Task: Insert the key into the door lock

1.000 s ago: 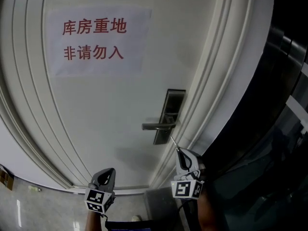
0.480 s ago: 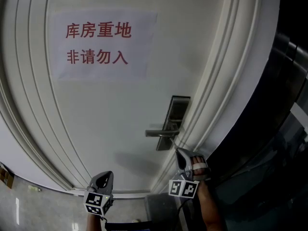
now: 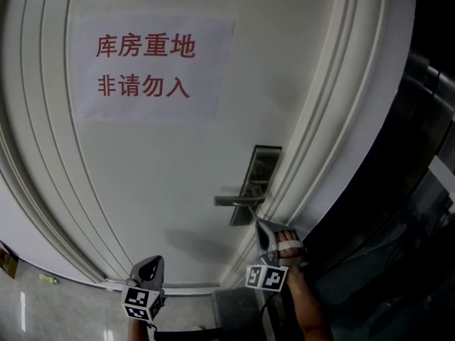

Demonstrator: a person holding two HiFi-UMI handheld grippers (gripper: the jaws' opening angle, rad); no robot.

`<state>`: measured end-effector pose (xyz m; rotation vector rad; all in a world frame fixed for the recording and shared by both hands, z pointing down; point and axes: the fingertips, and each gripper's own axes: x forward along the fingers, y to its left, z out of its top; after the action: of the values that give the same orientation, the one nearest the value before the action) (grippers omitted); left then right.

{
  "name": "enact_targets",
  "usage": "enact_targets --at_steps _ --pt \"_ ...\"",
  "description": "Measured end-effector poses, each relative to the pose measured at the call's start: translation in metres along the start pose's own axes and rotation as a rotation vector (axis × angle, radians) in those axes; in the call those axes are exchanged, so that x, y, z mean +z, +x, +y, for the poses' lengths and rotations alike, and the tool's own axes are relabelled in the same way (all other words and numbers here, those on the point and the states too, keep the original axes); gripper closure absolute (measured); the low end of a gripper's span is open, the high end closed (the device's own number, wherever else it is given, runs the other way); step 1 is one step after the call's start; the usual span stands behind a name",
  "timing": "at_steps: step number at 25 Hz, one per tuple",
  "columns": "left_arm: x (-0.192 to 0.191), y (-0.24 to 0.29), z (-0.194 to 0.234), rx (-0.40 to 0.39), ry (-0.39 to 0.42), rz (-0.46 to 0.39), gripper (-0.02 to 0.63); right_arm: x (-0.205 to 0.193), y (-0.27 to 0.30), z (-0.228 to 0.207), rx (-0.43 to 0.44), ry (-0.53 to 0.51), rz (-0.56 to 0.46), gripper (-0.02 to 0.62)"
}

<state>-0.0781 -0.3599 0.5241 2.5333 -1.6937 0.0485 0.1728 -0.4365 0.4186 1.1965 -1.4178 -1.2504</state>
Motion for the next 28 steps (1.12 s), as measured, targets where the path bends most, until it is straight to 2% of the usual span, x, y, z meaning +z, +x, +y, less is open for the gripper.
enact_targets --at_steps 9,28 --pt "-0.0005 -0.0036 0.0098 0.025 -0.014 0.001 0.604 0.0049 0.0026 0.0016 0.002 0.02 -0.007 0.584" --pt "0.0006 -0.0013 0.0104 0.018 -0.01 -0.003 0.604 -0.0032 0.0078 -0.0026 0.006 -0.009 0.031 0.584"
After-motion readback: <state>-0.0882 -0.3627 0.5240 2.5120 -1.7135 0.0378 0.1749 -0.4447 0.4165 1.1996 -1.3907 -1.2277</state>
